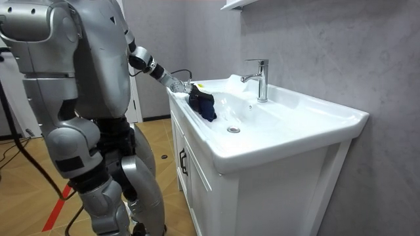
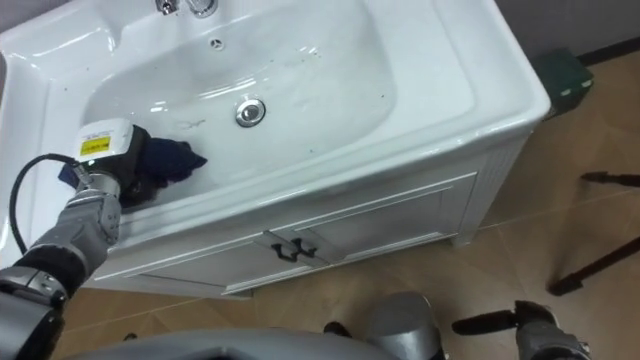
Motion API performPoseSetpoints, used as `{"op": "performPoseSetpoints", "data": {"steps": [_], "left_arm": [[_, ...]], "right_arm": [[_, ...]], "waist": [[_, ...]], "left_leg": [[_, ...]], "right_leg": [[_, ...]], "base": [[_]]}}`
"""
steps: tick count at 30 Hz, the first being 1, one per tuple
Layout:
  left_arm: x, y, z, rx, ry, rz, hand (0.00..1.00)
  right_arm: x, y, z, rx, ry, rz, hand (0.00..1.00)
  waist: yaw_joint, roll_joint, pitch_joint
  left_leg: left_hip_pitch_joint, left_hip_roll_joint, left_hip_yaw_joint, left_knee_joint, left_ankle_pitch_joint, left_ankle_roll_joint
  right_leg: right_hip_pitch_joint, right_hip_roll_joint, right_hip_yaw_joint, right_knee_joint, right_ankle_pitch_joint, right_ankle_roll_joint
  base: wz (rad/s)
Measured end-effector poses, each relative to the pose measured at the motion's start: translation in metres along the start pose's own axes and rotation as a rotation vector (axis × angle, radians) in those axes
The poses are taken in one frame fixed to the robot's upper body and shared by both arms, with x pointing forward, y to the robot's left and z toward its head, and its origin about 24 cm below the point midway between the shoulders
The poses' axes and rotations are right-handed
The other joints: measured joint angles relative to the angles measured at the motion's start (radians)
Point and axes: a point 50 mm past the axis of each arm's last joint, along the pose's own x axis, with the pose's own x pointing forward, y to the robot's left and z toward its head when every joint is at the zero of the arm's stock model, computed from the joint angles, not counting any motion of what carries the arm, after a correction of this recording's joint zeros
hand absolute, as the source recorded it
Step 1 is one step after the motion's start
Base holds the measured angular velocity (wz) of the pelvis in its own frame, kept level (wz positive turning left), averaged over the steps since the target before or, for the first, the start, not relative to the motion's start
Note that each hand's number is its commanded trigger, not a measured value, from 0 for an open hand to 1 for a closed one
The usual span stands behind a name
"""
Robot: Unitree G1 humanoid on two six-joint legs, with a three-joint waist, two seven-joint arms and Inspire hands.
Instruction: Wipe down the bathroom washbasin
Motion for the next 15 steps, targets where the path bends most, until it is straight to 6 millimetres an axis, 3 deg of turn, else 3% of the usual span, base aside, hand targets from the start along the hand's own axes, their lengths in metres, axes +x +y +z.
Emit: {"op": "performPoseSetpoints", "data": {"steps": [9,15], "left_arm": [[0.01,0.015,0.014,-0.053,0.027,0.043,1.0],[0.02,0.026,0.041,-0.199,0.032,0.041,1.0]], "right_arm": [[0.0,0.006,0.008,0.002,-0.018,0.009,0.0],[-0.001,0.015,0.022,-0.071,-0.058,0.001,0.0]], "waist": [[-0.013,-0.024,0.0163],[-0.029,-0.05,0.0278]], "left_leg": [[-0.036,0.0,-0.003,0.016,0.0,0.0],[-0.064,0.002,-0.013,0.039,0.0,0.0]], "right_leg": [[-0.038,-0.004,-0.004,0.027,-0.005,0.001],[-0.067,-0.004,0.001,0.053,-0.008,-0.001]], "base": [[0.03],[0.0]]}}
